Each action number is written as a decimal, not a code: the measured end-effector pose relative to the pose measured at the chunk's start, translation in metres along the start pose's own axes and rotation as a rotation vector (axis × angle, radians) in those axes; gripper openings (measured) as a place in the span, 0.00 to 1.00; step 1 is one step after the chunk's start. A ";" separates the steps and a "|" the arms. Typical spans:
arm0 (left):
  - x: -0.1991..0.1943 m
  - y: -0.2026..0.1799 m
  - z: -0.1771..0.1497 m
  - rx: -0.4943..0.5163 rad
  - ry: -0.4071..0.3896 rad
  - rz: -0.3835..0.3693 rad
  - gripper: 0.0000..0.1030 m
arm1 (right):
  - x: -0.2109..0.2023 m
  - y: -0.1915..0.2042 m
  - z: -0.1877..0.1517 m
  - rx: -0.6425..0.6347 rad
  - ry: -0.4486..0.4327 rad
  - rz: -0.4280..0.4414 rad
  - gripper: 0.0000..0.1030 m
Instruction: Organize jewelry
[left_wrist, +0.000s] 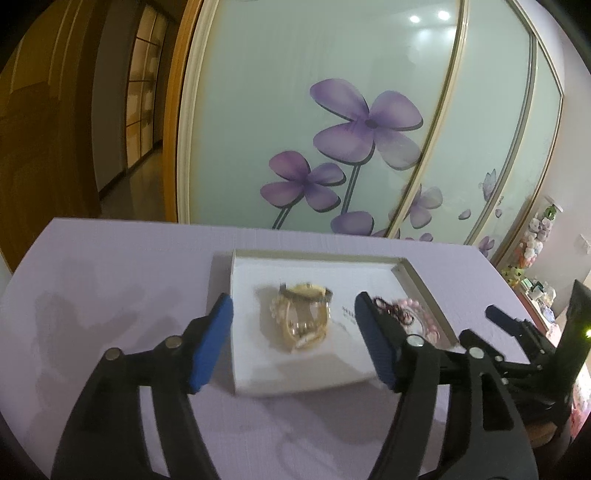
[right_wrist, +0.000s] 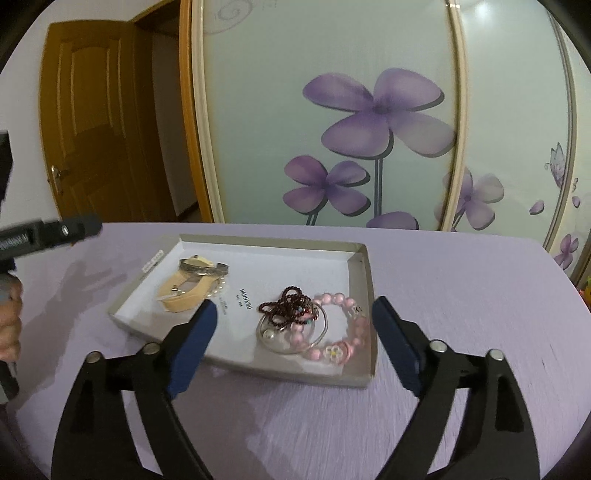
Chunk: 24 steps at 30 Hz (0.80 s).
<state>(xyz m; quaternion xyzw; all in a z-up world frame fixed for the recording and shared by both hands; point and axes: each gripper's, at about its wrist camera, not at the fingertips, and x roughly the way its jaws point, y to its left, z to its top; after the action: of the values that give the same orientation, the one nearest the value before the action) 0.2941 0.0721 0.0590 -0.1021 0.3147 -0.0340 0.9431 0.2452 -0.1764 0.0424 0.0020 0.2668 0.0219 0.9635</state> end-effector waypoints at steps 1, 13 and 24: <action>-0.003 0.000 -0.006 -0.003 0.001 0.000 0.72 | -0.005 0.001 -0.002 0.005 -0.007 0.005 0.91; -0.041 -0.014 -0.066 0.043 -0.056 0.019 0.98 | -0.034 0.020 -0.024 0.050 -0.044 -0.001 0.99; -0.064 -0.016 -0.085 0.039 -0.143 0.035 0.98 | -0.047 0.027 -0.036 0.076 -0.089 0.014 0.99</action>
<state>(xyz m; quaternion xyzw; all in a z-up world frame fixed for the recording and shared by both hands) 0.1918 0.0498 0.0331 -0.0803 0.2476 -0.0164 0.9654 0.1856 -0.1518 0.0358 0.0411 0.2241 0.0182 0.9735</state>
